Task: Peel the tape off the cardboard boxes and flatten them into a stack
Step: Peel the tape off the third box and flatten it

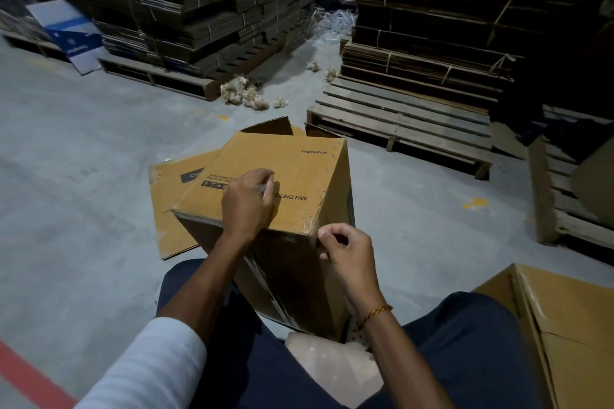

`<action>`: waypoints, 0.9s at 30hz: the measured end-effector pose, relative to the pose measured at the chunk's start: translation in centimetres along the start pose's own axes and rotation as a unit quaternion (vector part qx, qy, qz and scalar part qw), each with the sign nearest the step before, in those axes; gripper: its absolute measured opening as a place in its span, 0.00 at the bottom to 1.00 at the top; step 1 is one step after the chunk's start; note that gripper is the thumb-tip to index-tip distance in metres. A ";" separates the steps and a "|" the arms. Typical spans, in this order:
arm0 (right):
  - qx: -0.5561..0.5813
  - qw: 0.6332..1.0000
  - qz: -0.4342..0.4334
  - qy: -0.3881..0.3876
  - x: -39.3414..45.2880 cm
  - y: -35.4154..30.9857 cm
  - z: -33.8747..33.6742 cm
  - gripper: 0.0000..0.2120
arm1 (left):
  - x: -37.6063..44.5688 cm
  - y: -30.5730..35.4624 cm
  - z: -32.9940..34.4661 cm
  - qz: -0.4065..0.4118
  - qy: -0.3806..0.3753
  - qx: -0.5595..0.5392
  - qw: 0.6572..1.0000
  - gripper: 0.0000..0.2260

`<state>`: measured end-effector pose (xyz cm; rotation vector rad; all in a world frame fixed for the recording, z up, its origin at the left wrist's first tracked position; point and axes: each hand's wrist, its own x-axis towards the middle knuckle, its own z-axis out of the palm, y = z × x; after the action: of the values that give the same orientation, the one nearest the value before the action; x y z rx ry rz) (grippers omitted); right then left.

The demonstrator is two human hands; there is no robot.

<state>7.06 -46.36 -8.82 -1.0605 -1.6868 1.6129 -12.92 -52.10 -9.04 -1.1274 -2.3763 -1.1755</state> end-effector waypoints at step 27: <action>0.063 0.989 -0.122 -0.054 -2.0 -7.3 -1.7 0.05 | -1.9 8.5 1.0 -0.255 -0.237 -0.451 0.822 0.12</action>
<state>8.38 -46.85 -1.22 -0.6864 -1.6861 1.6169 -5.22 -49.18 -5.90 -1.1047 -2.5890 -2.6830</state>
